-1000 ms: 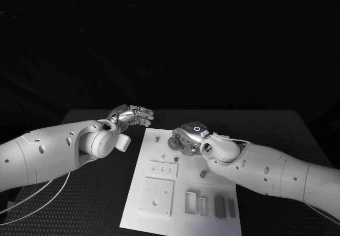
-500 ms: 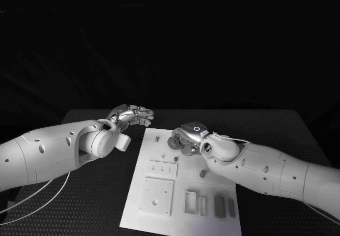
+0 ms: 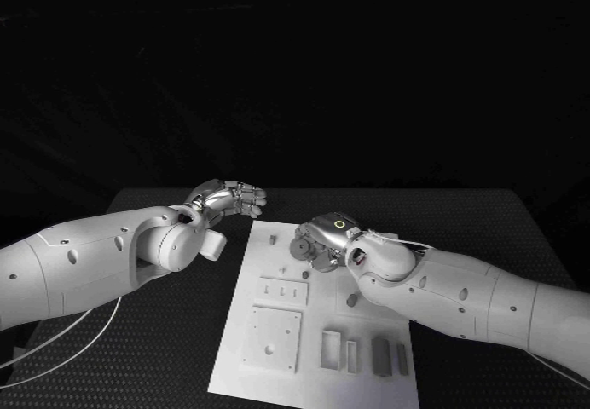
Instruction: Assemble the parts on the task board
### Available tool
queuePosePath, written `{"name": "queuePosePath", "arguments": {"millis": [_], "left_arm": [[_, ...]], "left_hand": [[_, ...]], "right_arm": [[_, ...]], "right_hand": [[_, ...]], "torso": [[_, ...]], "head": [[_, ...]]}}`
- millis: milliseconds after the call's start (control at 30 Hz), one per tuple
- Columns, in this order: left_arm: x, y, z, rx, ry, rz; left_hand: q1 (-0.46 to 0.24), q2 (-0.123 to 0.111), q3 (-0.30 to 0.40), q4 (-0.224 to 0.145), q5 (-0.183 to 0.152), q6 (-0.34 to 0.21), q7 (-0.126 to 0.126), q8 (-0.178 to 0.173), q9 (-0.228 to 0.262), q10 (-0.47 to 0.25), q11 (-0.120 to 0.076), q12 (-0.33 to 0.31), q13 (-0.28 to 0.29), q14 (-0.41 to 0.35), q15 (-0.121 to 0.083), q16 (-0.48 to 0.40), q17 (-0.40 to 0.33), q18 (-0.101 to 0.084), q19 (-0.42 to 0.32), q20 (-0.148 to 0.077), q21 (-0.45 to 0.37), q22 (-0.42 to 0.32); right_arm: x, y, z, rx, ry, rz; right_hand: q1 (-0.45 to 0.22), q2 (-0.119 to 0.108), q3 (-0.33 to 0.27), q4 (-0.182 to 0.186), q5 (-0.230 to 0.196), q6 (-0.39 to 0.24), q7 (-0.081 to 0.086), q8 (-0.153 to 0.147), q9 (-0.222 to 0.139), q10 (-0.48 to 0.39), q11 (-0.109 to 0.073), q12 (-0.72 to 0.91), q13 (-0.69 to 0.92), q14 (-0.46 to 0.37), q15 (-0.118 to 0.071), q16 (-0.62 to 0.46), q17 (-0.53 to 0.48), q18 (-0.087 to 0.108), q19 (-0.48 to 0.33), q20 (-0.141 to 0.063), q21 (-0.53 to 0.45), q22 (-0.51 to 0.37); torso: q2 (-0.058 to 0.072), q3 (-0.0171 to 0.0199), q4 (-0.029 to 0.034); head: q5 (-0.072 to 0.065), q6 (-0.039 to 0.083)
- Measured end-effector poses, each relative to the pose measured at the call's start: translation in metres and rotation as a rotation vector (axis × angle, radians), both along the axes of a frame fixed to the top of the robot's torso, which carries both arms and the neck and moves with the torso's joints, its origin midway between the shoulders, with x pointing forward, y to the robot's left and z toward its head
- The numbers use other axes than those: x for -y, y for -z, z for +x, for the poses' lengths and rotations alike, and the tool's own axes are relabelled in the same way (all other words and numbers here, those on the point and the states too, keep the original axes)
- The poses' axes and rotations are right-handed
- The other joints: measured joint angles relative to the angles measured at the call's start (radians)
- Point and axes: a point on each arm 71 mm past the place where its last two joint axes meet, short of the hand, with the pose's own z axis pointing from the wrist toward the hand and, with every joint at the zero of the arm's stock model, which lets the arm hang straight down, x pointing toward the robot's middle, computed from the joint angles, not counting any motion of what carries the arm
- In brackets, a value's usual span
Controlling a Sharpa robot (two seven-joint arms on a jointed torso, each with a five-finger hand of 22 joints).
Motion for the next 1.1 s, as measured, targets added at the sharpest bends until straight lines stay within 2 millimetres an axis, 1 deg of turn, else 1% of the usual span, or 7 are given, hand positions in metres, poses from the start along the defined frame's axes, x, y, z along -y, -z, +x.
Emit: {"name": "queuePosePath", "arguments": {"millis": [400, 467, 567, 633, 933, 1033, 1100], "left_arm": [[-0.0001, 0.0000, 0.0002, 0.000, -0.001, 0.000], [0.0000, 0.0000, 0.0003, 0.000, 0.000, 0.001], [0.0004, 0.0001, 0.0003, 0.000, 0.000, 0.001], [0.0004, 0.0001, 0.0003, 0.000, 0.000, 0.001], [0.0003, 0.0001, 0.0004, 0.000, 0.000, 0.001], [0.0003, 0.0001, 0.0004, 0.000, 0.000, 0.001], [0.0001, 0.0001, 0.0002, 0.000, 0.000, 0.001]], "left_hand": [[0.000, 0.000, 0.000, 0.000, 0.000, 0.000, 0.000, -0.004, 0.001, 0.000, 0.000, -0.004, 0.000, 0.000, 0.000, 0.000, 0.000, 0.000, 0.000, 0.000, 0.000, 0.000], [0.000, 0.000, 0.000, 0.000, 0.000, 0.000, 0.000, -0.003, 0.001, 0.000, 0.000, -0.004, 0.000, 0.000, 0.000, 0.000, 0.000, 0.000, 0.000, 0.000, 0.000, 0.000], [0.000, 0.000, 0.000, 0.000, 0.000, 0.000, 0.000, -0.004, 0.001, 0.000, 0.000, -0.004, 0.000, 0.000, 0.000, 0.000, 0.000, 0.000, 0.000, 0.000, 0.000, 0.000], [0.000, 0.000, 0.000, 0.000, 0.000, 0.000, 0.000, -0.004, 0.001, 0.000, 0.000, -0.004, 0.000, 0.000, 0.000, 0.000, 0.000, 0.000, 0.000, 0.000, 0.000, 0.000], [0.000, 0.000, 0.000, 0.000, 0.000, 0.000, 0.000, -0.004, 0.001, 0.000, 0.000, -0.004, 0.000, 0.000, 0.000, -0.004, 0.001, 0.000, 0.000, 0.000, 0.000, 0.000], [0.000, 0.000, 0.000, 0.000, 0.000, 0.000, 0.000, -0.003, 0.001, 0.000, 0.000, -0.004, 0.000, 0.000, 0.000, -0.004, 0.001, 0.000, 0.000, 0.000, 0.000, 0.000], [0.000, 0.000, 0.000, 0.000, 0.000, 0.000, 0.000, -0.004, 0.001, 0.000, 0.000, -0.004, 0.000, 0.000, 0.000, -0.004, 0.001, 0.000, 0.000, 0.000, 0.000, 0.000]], "right_arm": [[0.0027, 0.0011, 0.0023, -0.006, 0.010, -0.001], [0.0021, 0.0012, 0.0022, -0.006, 0.009, -0.001], [0.0018, 0.0014, 0.0021, -0.012, 0.010, -0.002], [0.0023, 0.0016, 0.0027, -0.017, 0.013, -0.003], [0.0026, 0.0020, 0.0045, -0.036, 0.023, -0.003], [0.0027, 0.0021, 0.0052, -0.045, 0.027, -0.003], [0.0033, 0.0022, 0.0058, -0.051, 0.031, -0.003]], "right_hand": [[0.000, 0.000, -0.003, -0.003, 0.000, -0.003, -0.001, 0.000, 0.000, -0.001, -0.002, 0.000, -0.001, -0.002, 0.000, 0.000, 0.000, 0.000, -0.001, 0.002, 0.000, 0.000], [0.009, 0.009, 0.000, -0.005, 0.000, -0.005, -0.002, 0.000, 0.000, -0.001, -0.002, 0.000, -0.002, -0.001, -0.001, -0.001, 0.000, 0.000, -0.001, 0.002, 0.000, -0.001], [0.028, 0.037, 0.032, -0.043, 0.143, -0.005, -0.002, 0.000, -0.003, -0.003, -0.003, 0.000, -0.004, 0.000, -0.002, -0.005, 0.000, 0.000, -0.002, 0.002, 0.000, 0.000], [0.019, 0.052, 0.039, -0.063, 0.187, -0.008, -0.002, -0.001, -0.005, -0.004, -0.004, 0.000, -0.005, 0.000, -0.002, -0.005, 0.000, 0.000, -0.004, 0.004, 0.000, 0.001], [0.008, 0.063, 0.046, -0.071, 0.211, -0.012, -0.003, 0.003, -0.008, -0.007, -0.007, 0.000, -0.006, 0.000, -0.002, -0.005, 0.000, 0.001, -0.005, 0.005, 0.000, 0.001], [-0.025, 0.088, 0.049, -0.068, 0.271, -0.012, -0.003, 0.003, -0.012, -0.007, -0.007, 0.000, -0.008, 0.000, -0.002, -0.005, 0.001, 0.001, -0.005, 0.005, 0.000, 0.001], [-0.035, 0.098, 0.049, -0.068, 0.287, -0.014, -0.004, 0.003, -0.014, -0.007, -0.007, 0.000, -0.008, 0.000, -0.002, -0.005, 0.002, 0.001, -0.005, 0.005, 0.000, 0.001]], "torso": [[0.000, 0.0001, -0.0001], [0.000, 0.0002, 0.0000], [0.000, 0.0003, 0.0000], [0.000, 0.0003, 0.0002], [0.000, 0.0001, -0.0003], [0.000, -0.0001, -0.0004], [0.000, -0.0002, -0.0003]], "head": [[0.000, -0.002], [0.000, -0.002], [-0.001, -0.002], [-0.001, -0.002], [-0.001, -0.002], [-0.001, -0.001], [-0.002, -0.002]]}}
